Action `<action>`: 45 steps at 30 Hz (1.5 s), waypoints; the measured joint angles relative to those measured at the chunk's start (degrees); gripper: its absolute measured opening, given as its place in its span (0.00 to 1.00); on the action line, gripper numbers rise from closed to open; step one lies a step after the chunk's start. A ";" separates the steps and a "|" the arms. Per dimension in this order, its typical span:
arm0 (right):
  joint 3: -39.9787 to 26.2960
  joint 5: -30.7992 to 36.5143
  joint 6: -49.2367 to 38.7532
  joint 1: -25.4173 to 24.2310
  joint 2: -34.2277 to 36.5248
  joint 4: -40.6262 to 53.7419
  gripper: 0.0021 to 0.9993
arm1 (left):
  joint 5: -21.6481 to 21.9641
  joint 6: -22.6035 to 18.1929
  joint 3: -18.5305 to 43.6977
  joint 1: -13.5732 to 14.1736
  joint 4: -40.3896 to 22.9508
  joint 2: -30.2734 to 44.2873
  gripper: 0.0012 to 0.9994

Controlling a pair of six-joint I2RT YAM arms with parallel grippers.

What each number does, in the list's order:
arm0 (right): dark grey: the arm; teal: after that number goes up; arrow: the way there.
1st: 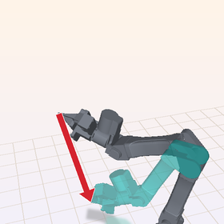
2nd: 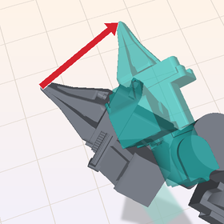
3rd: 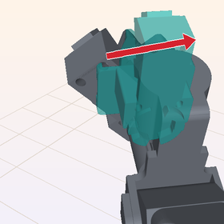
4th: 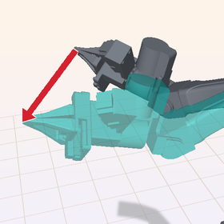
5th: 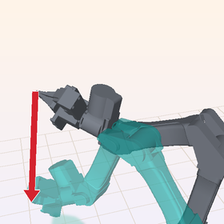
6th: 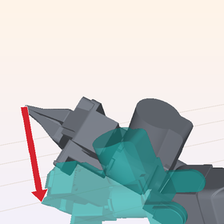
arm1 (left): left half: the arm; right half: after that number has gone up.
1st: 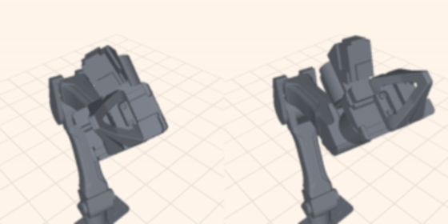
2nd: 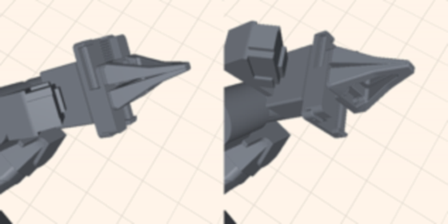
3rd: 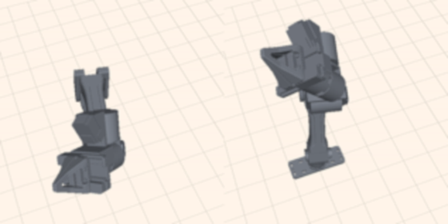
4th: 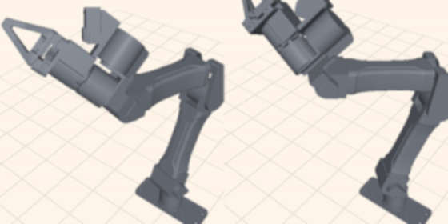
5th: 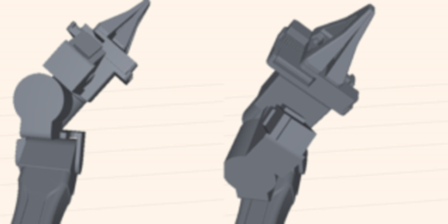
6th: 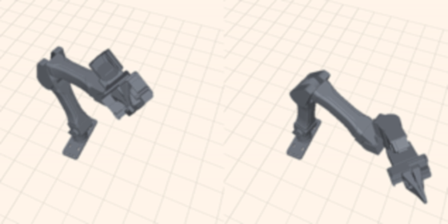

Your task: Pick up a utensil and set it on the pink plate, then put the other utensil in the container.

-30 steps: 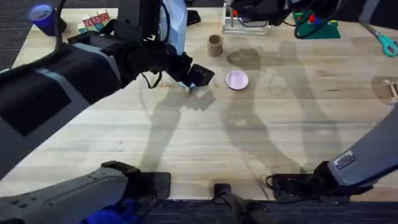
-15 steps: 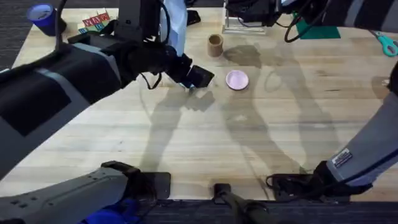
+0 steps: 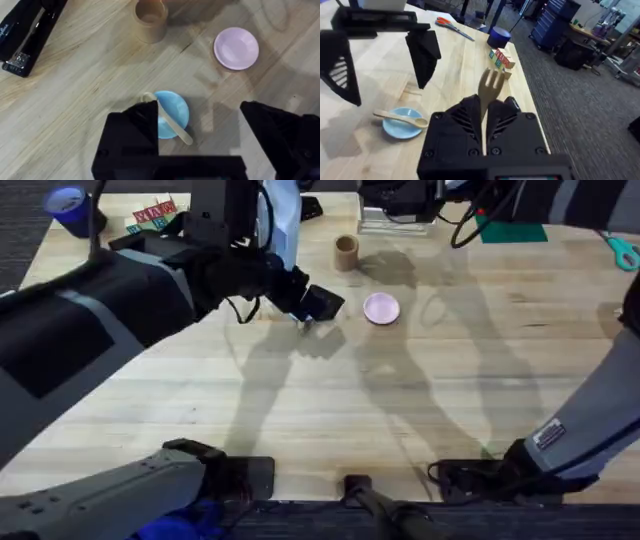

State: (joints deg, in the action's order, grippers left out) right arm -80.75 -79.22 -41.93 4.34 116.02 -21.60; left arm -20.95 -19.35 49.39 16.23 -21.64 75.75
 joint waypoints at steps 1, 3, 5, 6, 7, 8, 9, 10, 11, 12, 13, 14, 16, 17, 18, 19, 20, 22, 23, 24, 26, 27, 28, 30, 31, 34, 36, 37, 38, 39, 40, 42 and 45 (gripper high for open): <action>0.00 -0.01 0.20 0.01 0.36 -0.75 0.03 | 0.00 0.00 0.00 0.00 0.01 0.00 0.99; 0.00 0.04 0.96 0.07 1.32 -2.66 0.03 | 0.00 0.00 0.00 0.00 -0.01 0.00 0.99; 0.00 0.19 2.03 0.07 2.50 -4.58 0.03 | 0.00 0.00 0.00 0.00 0.00 0.00 0.99; 0.00 0.20 2.45 0.07 2.98 -5.07 0.03 | 0.00 0.00 0.00 0.00 -0.01 0.00 0.99; 0.00 0.28 2.95 0.13 3.53 -5.47 0.03 | 0.00 0.00 0.00 0.00 0.01 0.00 0.99; 0.00 0.37 3.17 0.15 3.95 -5.87 0.03 | 0.00 0.00 0.00 0.00 -0.01 0.00 0.99; 0.00 0.39 3.37 0.15 4.24 -6.26 0.03 | 0.00 0.00 0.00 0.00 -0.01 0.00 0.99; 0.00 0.39 3.55 0.21 4.44 -6.49 0.03 | 0.00 0.00 0.00 0.00 -0.01 0.00 0.99; 0.00 0.43 3.70 0.26 4.49 -6.65 0.03 | 0.00 0.00 0.00 0.00 0.02 0.00 0.99; 0.00 0.62 4.03 0.35 4.51 -6.67 0.03 | 0.00 0.00 0.00 0.00 -0.01 0.00 0.99; 0.00 1.00 4.30 0.48 4.49 -6.75 0.03 | 0.00 0.00 0.00 0.00 -0.01 0.00 0.99; 0.00 1.44 4.64 0.63 4.49 -6.78 0.03 | 0.00 0.00 0.00 0.00 -0.01 0.00 0.99; 0.00 2.81 5.55 1.50 4.49 -6.93 0.03 | 0.00 0.00 0.00 0.00 -0.01 0.00 0.99; 0.00 2.98 5.61 1.65 4.49 -6.95 0.03 | 0.00 0.00 0.00 0.00 0.02 0.00 0.99; 0.00 3.05 5.75 1.83 4.52 -6.95 0.03 | 0.00 0.00 0.00 0.00 -0.01 0.00 0.99; 0.00 3.14 5.77 1.96 4.62 -7.19 0.03 | 0.00 0.00 0.00 0.00 0.01 0.00 0.99; -0.02 3.19 5.88 2.12 4.86 -7.40 0.03 | 0.00 0.00 0.00 0.00 -0.01 0.00 0.99; -0.06 3.19 6.07 2.29 5.66 -8.09 0.03 | 0.00 0.00 0.00 0.00 -0.01 0.00 0.99; -0.07 3.21 6.17 2.29 6.11 -8.18 0.03 | 0.00 0.00 0.00 0.00 0.02 0.00 0.99; -0.07 3.21 6.22 2.29 6.64 -8.18 0.03 | 0.00 0.00 0.00 0.00 -0.01 0.00 0.99; -0.07 3.34 6.38 2.27 7.59 -8.20 0.03 | 0.00 0.00 0.00 0.00 -0.01 0.00 0.99; -0.07 3.37 6.40 2.27 7.95 -8.19 0.03 | 0.00 0.00 0.00 0.00 0.02 0.00 0.99; -0.07 3.39 6.42 2.27 8.24 -8.17 0.03 | 0.00 0.00 0.00 0.00 -0.01 0.00 0.99; -0.07 3.39 6.40 2.27 8.38 -8.16 0.03 | 0.00 0.00 0.00 0.00 -0.01 0.00 0.99; -0.07 3.39 6.40 2.27 8.39 -8.32 0.03 | 0.00 0.00 0.00 0.00 -0.01 0.00 0.99; -0.09 3.57 6.38 2.27 8.39 -8.37 0.03 | 0.00 0.00 0.00 0.00 0.01 0.00 0.99; -0.09 4.02 6.38 2.27 8.38 -8.65 0.03 | 0.00 0.00 0.00 0.00 -0.01 0.00 0.99; -0.09 4.24 6.38 2.27 8.38 -8.79 0.03 | 0.00 0.00 0.00 0.00 0.01 0.00 0.99; -0.09 4.39 6.38 2.27 8.39 -8.84 0.03 | 0.00 0.00 0.00 0.00 -0.01 0.00 0.99; -0.09 4.48 6.38 2.27 8.45 -9.02 0.03 | 0.00 0.00 0.00 0.00 -0.01 0.00 0.99; -0.11 4.57 6.38 2.27 8.58 -9.57 0.03 | 0.00 0.00 0.00 0.00 -0.01 0.00 0.99; -0.18 4.67 6.40 2.28 9.07 -10.96 0.03 | 0.00 0.00 0.00 0.00 -0.01 0.00 0.99; -0.74 4.69 6.81 2.29 10.31 -11.94 0.03 | 0.00 0.00 0.00 0.00 -0.01 0.00 0.99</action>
State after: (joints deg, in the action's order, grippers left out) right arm -81.49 -74.53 -35.12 6.63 126.33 -33.54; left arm -20.95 -19.35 49.39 16.23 -21.65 75.75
